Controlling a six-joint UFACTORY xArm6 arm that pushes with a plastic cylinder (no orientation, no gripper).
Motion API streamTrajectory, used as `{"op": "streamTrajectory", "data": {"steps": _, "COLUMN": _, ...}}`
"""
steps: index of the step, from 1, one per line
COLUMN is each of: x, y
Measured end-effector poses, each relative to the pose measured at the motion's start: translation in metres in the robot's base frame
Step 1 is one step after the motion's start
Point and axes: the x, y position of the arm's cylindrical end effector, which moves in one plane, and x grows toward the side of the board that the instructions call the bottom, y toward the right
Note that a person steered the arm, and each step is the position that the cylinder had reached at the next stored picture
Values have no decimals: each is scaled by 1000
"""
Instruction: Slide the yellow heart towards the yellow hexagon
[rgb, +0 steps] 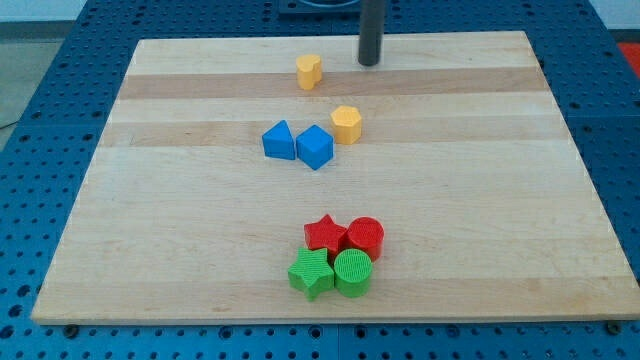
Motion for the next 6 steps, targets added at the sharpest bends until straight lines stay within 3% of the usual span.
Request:
{"op": "streamTrajectory", "data": {"steps": 1, "x": 12, "y": -46}}
{"op": "streamTrajectory", "data": {"steps": 2, "x": 57, "y": -60}}
{"op": "streamTrajectory", "data": {"steps": 3, "x": 64, "y": -57}}
{"op": "streamTrajectory", "data": {"steps": 5, "x": 21, "y": -111}}
{"op": "streamTrajectory", "data": {"steps": 6, "x": 76, "y": -102}}
